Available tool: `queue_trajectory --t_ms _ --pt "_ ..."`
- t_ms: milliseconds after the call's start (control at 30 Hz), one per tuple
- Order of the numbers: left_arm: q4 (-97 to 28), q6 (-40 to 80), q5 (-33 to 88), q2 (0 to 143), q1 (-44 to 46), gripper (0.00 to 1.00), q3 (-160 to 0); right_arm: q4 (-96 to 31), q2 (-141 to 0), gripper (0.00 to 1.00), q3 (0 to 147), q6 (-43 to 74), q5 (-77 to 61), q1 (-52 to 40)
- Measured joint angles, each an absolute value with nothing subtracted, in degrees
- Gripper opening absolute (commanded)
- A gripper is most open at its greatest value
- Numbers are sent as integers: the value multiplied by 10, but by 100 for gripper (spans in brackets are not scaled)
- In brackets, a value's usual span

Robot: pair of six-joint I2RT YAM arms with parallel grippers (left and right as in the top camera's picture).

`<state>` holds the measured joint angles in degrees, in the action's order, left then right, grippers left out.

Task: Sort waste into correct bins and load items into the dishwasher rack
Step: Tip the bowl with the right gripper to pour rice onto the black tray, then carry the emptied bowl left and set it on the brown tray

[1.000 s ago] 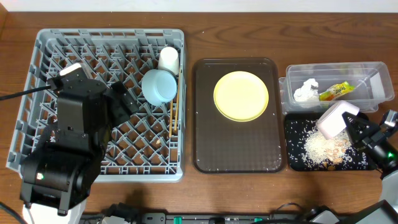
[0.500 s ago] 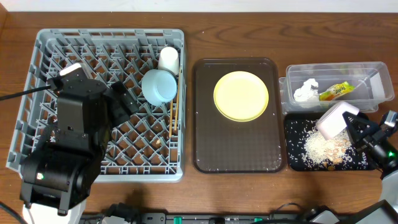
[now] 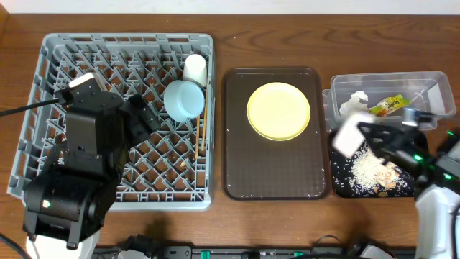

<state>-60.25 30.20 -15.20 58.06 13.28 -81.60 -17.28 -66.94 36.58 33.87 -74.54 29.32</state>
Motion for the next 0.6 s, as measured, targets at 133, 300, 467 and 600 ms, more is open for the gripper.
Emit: queue_trajectory --t_ms 133,300,467,600 --pt "-602 302 -152 581 133 94 -816 -173 -636 1 366 352 -659 148" --pt "-602 302 -152 581 133 94 -816 -169 -624 1 366 357 -535 -44" --pt "-602 302 -152 581 133 94 -816 -183 -625 1 366 358 -396 -199" --pt "-602 302 -152 581 133 94 -816 -196 -637 1 366 350 -281 -298"
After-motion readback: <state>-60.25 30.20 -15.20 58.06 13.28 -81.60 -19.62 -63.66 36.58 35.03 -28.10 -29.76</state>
